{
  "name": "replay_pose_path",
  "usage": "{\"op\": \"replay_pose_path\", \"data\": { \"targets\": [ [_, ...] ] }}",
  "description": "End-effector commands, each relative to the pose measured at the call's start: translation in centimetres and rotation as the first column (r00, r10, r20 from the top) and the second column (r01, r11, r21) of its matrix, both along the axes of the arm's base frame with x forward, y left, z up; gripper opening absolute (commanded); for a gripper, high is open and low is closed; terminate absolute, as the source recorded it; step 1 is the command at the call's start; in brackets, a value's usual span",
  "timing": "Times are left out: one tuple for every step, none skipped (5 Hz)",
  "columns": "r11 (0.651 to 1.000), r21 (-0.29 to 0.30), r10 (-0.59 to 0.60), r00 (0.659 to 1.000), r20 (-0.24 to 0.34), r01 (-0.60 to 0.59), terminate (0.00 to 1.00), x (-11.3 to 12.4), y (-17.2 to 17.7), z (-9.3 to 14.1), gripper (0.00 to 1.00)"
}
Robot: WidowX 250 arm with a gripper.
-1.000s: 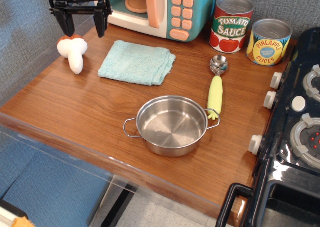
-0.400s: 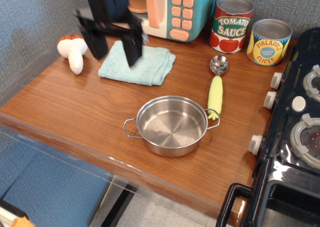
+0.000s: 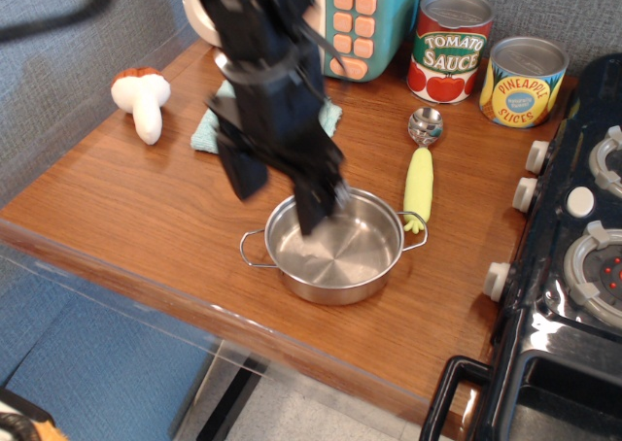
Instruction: Place the pot on top of the blue towel
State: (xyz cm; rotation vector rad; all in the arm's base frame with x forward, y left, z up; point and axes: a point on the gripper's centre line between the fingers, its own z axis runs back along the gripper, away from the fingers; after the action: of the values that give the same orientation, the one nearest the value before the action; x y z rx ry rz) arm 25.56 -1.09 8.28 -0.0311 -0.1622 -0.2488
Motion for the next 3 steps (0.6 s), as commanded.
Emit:
{"op": "replay_pose_path", "data": {
  "targets": [
    [0.997, 0.071, -0.033, 0.997, 0.065, 0.028, 0.0, 0.9, -1.3, -3.1, 1.0],
    [0.995, 0.101, -0.029, 0.997, 0.066, 0.022, 0.0, 1.7, -1.9, -5.3, 1.0],
    [0.992, 0.116, -0.047, 0.997, 0.059, 0.04, 0.0, 1.8, -2.8, -6.6, 1.0]
  ]
}}
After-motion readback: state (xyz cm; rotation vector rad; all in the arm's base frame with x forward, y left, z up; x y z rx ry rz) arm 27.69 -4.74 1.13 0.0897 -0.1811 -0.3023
